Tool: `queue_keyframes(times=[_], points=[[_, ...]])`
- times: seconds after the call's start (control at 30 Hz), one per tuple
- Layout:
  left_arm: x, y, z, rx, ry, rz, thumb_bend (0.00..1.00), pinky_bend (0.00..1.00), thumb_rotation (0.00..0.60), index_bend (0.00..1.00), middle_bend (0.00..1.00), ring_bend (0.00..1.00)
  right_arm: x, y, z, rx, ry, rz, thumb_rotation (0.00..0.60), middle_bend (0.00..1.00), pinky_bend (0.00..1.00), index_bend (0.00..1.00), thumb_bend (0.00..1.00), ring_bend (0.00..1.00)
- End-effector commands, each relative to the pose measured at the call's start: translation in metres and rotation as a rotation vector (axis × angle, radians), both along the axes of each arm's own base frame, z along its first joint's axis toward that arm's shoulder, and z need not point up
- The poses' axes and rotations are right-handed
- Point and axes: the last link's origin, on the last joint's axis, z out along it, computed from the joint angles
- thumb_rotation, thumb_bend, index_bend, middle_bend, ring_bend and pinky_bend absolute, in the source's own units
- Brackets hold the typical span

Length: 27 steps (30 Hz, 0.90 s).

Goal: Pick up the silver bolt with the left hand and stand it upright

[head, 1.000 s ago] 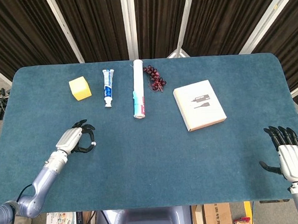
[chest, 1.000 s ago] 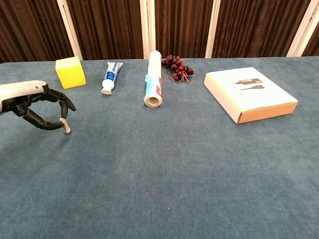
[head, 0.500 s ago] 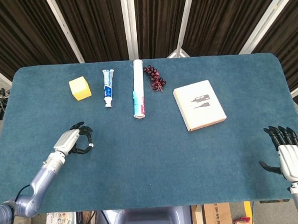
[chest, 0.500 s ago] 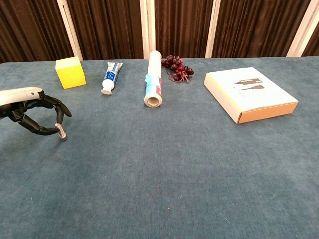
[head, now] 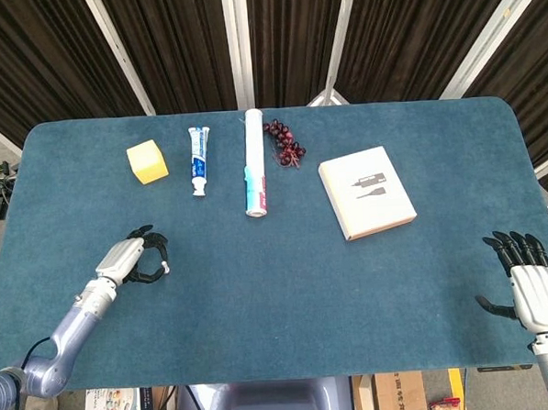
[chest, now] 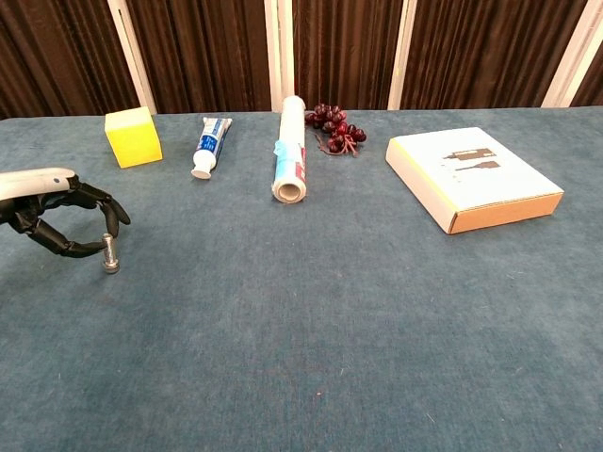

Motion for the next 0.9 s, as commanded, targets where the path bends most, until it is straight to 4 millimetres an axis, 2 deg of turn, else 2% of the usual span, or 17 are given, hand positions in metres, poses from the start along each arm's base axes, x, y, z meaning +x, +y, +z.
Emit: queue_keyframes(times=[0.03,0.37,0.53,0.67,0.8,0.9], points=[[0.0,0.0,0.001,0.0,0.001,-0.006,0.49,0.0,0.6,0.46,0.21,0.02,0.0,0.0,0.0,-0.003,-0.003,-0.001,0.6,0.14,0.01,0.19,0.15,0.08],[-0.001,-0.001,0.011,-0.004,0.006,-0.027,0.47,0.0,0.6,0.39,0.17,0.01,0.0,0.0,0.0,-0.004,-0.005,0.002,0.6,0.14,0.01,0.19,0.16,0.08],[0.002,-0.002,0.027,0.007,0.016,-0.055,0.43,0.0,0.6,0.33,0.13,0.0,0.001,0.0,0.0,-0.005,-0.003,0.002,0.6,0.14,0.01,0.19,0.15,0.08],[0.009,-0.008,0.052,0.019,0.09,-0.107,0.4,0.0,0.6,0.29,0.11,0.0,0.001,0.0,0.0,-0.007,0.0,0.002,0.6,0.14,0.01,0.19,0.16,0.08],[0.016,-0.016,0.085,0.119,0.166,-0.159,0.4,0.0,0.6,0.29,0.1,0.0,0.003,0.001,0.0,-0.008,-0.001,0.005,0.6,0.14,0.01,0.19,0.15,0.08],[0.015,-0.034,0.112,0.211,0.257,-0.167,0.4,0.0,0.6,0.28,0.09,0.0,0.003,0.001,0.0,-0.009,0.003,0.01,0.6,0.14,0.01,0.19,0.15,0.08]])
